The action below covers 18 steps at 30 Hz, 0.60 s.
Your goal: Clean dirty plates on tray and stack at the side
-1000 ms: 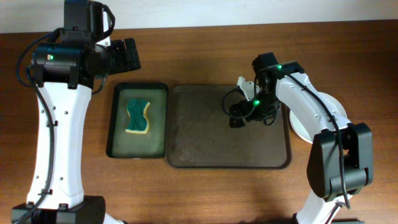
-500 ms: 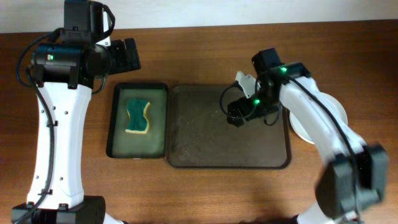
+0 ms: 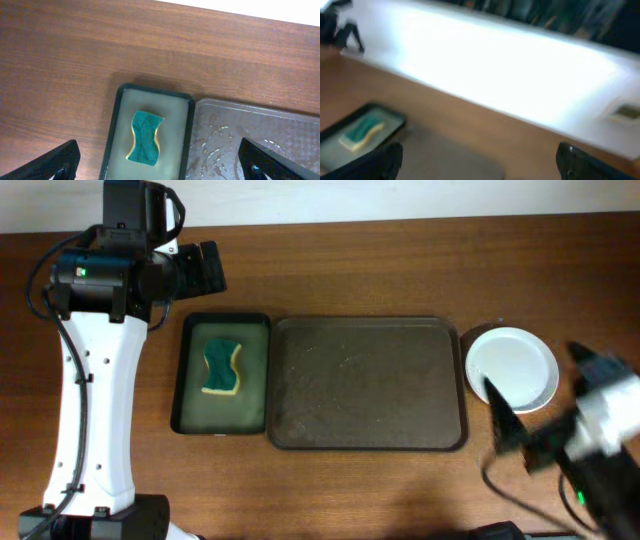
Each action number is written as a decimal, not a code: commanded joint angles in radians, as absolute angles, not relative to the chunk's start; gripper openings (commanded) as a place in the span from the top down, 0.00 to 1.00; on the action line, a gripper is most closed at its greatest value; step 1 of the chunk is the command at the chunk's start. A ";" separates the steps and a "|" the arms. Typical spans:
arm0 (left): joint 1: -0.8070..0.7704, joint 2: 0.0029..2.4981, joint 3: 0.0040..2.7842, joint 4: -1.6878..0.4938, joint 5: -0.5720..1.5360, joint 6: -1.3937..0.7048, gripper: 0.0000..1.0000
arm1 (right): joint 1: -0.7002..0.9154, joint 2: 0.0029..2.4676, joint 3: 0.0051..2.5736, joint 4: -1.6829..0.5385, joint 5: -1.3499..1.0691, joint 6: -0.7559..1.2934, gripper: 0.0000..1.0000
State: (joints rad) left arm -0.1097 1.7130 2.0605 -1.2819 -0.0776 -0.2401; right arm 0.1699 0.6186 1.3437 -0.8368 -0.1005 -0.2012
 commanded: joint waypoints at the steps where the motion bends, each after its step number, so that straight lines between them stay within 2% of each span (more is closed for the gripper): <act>1: -0.109 1.718 2.058 -1.280 -0.078 -0.249 0.01 | 0.121 0.435 1.090 -0.671 -0.075 -0.213 0.02; 5: -0.109 1.718 2.058 -1.280 -0.078 -0.249 0.01 | 0.094 0.204 0.688 -0.246 -0.109 -0.205 0.02; 9: -0.109 1.718 2.058 -1.280 -0.078 -0.249 0.01 | 0.083 0.073 0.353 0.135 -0.119 -0.205 0.02; 18: -0.109 1.718 2.058 -1.280 -0.078 -0.249 0.01 | 0.084 0.003 0.037 0.187 -0.120 -0.141 0.02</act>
State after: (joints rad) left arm -0.1097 1.7130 2.0590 -1.2812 -0.0784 -0.2405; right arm 0.0910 0.0162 0.0967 0.1810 -0.1131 -0.1711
